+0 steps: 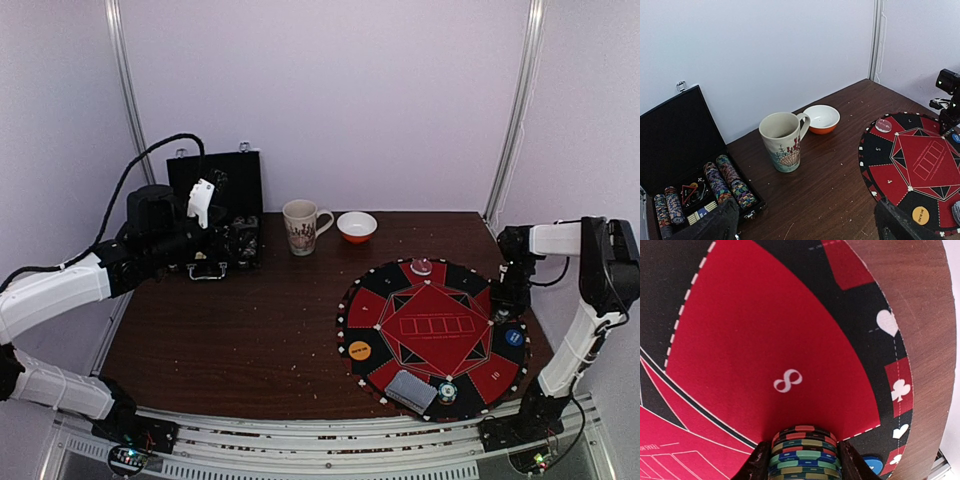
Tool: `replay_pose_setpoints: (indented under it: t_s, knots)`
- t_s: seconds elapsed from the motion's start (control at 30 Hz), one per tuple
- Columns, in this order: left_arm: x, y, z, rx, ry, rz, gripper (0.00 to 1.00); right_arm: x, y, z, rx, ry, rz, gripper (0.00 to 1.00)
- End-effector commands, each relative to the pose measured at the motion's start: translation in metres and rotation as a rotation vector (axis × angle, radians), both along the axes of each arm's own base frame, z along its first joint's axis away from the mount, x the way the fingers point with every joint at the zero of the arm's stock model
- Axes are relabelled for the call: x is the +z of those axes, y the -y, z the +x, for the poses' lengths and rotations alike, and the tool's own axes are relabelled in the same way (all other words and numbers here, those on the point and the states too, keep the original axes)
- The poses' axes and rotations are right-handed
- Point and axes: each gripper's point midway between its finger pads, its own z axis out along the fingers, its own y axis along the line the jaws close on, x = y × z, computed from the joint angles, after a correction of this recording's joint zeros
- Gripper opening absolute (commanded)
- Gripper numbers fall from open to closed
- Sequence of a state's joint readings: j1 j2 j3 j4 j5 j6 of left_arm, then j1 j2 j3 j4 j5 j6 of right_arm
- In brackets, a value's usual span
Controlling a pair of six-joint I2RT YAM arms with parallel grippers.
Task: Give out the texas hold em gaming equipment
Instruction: Place the poker chips pile in the small blind area.
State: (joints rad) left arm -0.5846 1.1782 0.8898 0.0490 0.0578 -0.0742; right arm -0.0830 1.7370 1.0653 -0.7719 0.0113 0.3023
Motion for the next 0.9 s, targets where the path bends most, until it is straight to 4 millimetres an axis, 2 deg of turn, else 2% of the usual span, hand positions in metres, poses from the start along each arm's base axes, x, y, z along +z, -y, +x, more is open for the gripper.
replay_pose_setpoints:
  t_s: [0.0, 0.33, 0.53, 0.7, 0.87]
  knots:
    - [0.011, -0.001, 0.000, 0.004, 0.039, -0.001, 0.98, 0.000, 0.007, -0.011, -0.005, -0.043, -0.008, 0.00]
    - [0.012, -0.001, 0.000, 0.007, 0.040, -0.002, 0.98, -0.013, 0.010, -0.014, -0.008, -0.076, 0.004, 0.01]
    - [0.012, -0.002, 0.000, 0.010, 0.041, 0.002, 0.98, -0.016, 0.010, -0.011, -0.008, -0.076, 0.003, 0.38]
    - [0.012, -0.002, 0.000, 0.011, 0.039, 0.003, 0.98, -0.015, 0.011, -0.010, -0.006, -0.073, -0.002, 0.51]
    - [0.011, -0.003, 0.000, 0.012, 0.038, 0.005, 0.98, -0.014, 0.012, -0.008, -0.002, -0.067, -0.008, 0.58]
